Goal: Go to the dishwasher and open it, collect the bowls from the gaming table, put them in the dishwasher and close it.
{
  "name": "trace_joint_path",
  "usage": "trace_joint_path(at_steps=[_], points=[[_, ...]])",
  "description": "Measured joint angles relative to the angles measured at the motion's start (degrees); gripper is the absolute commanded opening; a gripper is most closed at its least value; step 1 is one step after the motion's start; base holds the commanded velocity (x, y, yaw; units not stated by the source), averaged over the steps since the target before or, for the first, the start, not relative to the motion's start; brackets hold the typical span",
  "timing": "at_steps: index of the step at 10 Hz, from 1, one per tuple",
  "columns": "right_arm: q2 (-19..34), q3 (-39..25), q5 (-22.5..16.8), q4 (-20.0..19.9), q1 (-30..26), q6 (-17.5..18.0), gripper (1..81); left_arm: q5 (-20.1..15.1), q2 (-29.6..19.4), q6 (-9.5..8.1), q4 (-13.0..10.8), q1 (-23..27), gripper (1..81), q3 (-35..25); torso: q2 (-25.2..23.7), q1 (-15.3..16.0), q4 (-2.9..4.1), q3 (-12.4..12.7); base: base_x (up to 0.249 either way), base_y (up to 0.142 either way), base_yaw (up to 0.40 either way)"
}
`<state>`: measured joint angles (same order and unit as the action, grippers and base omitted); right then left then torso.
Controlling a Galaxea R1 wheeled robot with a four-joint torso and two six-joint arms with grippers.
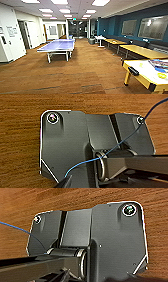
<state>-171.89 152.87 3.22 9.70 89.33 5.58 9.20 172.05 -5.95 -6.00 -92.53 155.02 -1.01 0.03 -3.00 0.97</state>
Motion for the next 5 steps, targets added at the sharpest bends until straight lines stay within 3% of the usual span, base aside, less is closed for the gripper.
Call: trace_joint_path(at_steps=[5], points=[[-0.3,0.1,-0.2,0.0,0.5,0.0,81.1,0.6,0.0,0.15,0.0,0.8,81.1,0.1,0.0,0.0,0.0,0.0,0.0,0.0,-0.4]])
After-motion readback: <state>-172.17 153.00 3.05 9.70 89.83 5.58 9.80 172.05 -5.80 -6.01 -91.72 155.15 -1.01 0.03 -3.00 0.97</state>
